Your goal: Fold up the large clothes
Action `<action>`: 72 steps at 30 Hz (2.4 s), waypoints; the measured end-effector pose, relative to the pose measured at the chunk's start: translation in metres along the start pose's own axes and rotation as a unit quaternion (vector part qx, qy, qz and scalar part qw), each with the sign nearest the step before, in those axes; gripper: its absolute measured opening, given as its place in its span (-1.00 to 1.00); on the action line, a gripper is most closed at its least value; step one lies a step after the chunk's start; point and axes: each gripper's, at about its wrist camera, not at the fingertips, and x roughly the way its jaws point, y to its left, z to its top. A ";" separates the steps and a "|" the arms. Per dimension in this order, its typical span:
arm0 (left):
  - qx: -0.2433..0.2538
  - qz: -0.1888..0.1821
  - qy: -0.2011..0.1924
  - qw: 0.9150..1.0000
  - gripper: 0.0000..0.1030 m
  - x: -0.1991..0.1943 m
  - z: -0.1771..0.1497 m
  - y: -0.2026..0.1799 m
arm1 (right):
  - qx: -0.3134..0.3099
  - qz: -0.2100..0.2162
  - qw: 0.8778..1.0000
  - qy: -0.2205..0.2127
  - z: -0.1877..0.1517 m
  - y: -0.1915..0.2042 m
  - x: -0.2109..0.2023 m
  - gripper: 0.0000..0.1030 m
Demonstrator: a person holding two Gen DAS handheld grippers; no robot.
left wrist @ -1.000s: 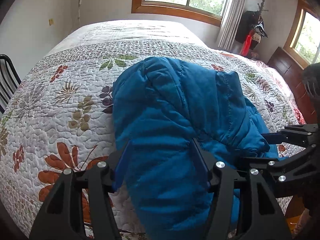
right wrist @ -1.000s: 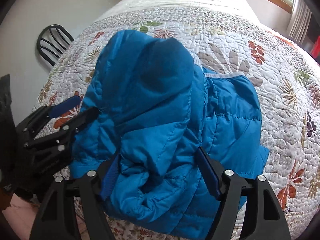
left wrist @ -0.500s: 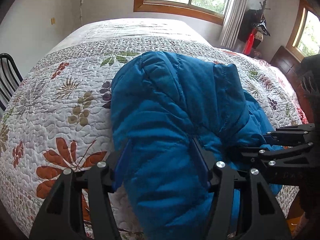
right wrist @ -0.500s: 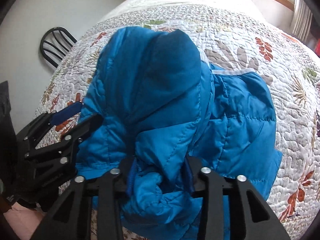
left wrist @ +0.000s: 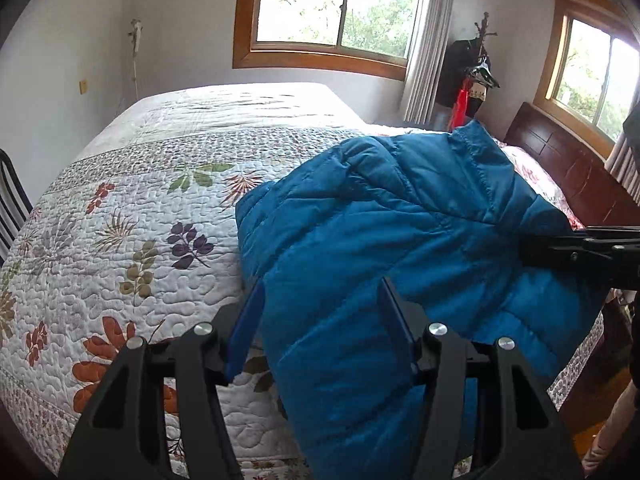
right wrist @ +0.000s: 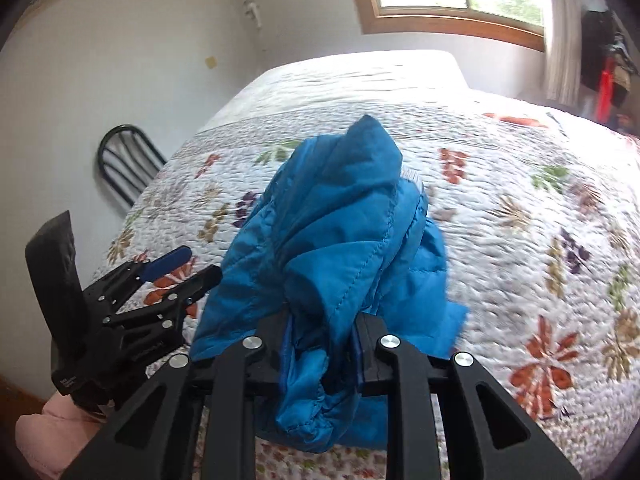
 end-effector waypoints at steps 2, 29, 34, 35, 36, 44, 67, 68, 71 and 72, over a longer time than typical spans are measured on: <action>0.008 -0.008 0.014 1.000 0.12 0.009 -0.002 -0.007 | 0.018 -0.009 1.000 0.011 -0.008 -0.016 0.005 -0.57; 0.009 -0.031 0.067 0.997 0.13 0.034 -0.034 -0.009 | 0.069 -0.016 0.997 0.022 -0.069 -0.066 0.032 -0.07; -0.003 -0.053 0.060 0.997 0.13 0.003 -0.035 0.002 | 0.016 -0.052 0.998 -0.034 -0.068 -0.039 -0.019 -0.07; -0.005 -0.059 0.059 0.996 0.13 -0.003 -0.036 0.002 | 0.004 -0.047 0.998 -0.037 -0.067 -0.032 -0.022 -0.12; -0.005 -0.067 0.057 0.996 0.13 -0.008 -0.037 -0.001 | -0.010 -0.032 0.999 -0.033 -0.067 -0.024 -0.024 -0.18; 0.025 -0.078 0.067 0.994 0.12 -0.008 -0.051 -0.023 | -0.036 -0.026 0.999 0.025 -0.069 -0.015 0.017 -0.55; -0.007 -0.097 0.074 0.993 0.02 0.010 -0.056 -0.004 | -0.016 -0.013 0.999 0.037 -0.092 -0.032 0.039 -0.61; -0.015 -0.097 0.070 0.993 0.02 0.009 -0.049 0.001 | -0.023 -0.015 0.999 0.033 -0.089 -0.029 0.034 -0.59; -0.031 -0.091 0.054 0.994 -0.01 0.008 -0.030 0.012 | -0.041 -0.018 0.999 0.016 -0.076 -0.021 0.020 -0.57; -0.035 -0.089 0.051 0.994 -0.04 0.008 -0.025 0.014 | -0.047 -0.018 0.999 0.009 -0.069 -0.019 0.016 -0.57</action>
